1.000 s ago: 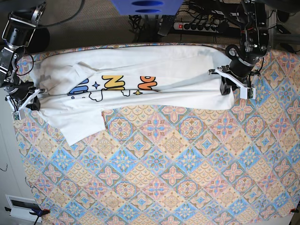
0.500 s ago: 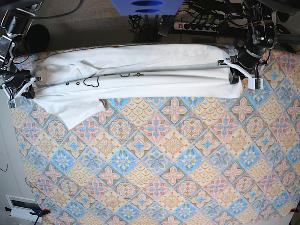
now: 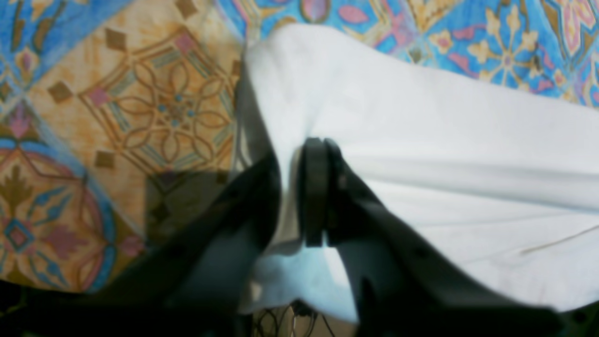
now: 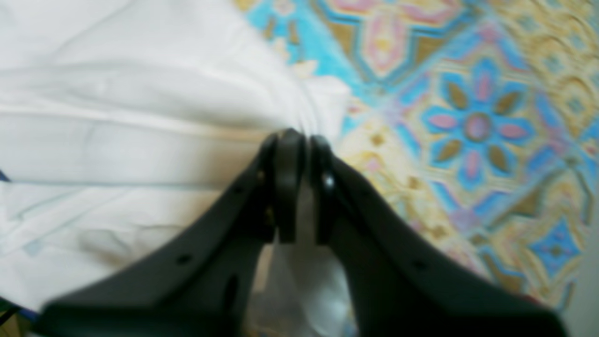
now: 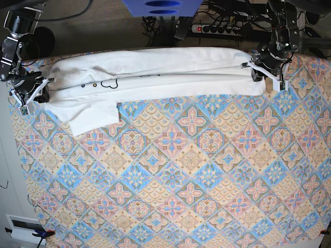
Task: Fold the T-shirt properly
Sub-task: 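Release the hem and move the right gripper to the sleeve flap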
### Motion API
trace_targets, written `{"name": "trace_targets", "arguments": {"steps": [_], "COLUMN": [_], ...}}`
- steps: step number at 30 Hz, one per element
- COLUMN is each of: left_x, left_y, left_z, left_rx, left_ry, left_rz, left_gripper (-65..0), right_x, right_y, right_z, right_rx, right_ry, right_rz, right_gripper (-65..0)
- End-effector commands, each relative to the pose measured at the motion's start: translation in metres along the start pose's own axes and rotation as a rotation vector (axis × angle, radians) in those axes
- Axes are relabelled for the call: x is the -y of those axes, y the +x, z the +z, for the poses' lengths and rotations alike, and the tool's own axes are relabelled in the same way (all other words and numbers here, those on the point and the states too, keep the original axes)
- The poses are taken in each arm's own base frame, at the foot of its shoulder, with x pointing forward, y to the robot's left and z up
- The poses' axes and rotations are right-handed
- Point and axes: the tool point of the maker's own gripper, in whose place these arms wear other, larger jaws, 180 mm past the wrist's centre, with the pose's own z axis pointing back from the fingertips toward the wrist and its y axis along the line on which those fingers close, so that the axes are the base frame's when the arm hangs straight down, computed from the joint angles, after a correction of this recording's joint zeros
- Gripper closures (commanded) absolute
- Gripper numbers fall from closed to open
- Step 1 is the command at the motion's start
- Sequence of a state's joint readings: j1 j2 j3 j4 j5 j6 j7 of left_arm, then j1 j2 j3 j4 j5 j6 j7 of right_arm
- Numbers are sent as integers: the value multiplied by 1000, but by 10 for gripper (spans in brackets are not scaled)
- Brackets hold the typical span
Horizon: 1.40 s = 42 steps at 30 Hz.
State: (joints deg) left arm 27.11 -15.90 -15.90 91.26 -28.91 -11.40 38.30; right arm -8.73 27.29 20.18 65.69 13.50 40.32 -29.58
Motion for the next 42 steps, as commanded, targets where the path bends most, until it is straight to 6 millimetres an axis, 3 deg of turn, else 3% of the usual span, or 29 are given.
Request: {"name": "trace_targets", "arguments": {"steps": [1,4,6,12,15,17,21,26,29,32,36,42], "left_x": [-3,-2,-2,-2,-1,-1,-1,-1,-1,-1,-2,0], "left_y": [7,8,8,7,8,8,8,8,8,5,6,10], "left_z": [3,3,3,2,2,2,2,2,2,3,3,4], "left_rx": [25,26,26,26,29,29,29,29,29,23,25,40], "left_ry": [7,4,4,3,1,1,0,0,2,3,1,-16], "left_rz": [-9,-5,-5,2,3,3,4,4,5,5,4,40], "left_gripper": [-143,-222,-251,-264,-265,-265,-266,-267,-285,-357,-432,-449], "right_x": [19,33,41,51,43,25,-1,-3,-10,-19,-19,-22], "right_y": [16,18,20,24,48,64,70,118,126,136,133,122], "right_z": [10,19,23,31,35,30,19,9,-1,-12,-27,-48], "right_rx": [39,62,73,97,141,156,140,163,158,152,120,68], "right_ry": [-42,-79,-100,-130,-123,-87,-24,-25,-1,28,52,89], "right_rz": [14,-13,-29,-46,23,87,153,188,193,211,183,140], "right_gripper": [-113,-180,-188,-191,-192,-192,-192,-192,-192,-192,-190,-216]}}
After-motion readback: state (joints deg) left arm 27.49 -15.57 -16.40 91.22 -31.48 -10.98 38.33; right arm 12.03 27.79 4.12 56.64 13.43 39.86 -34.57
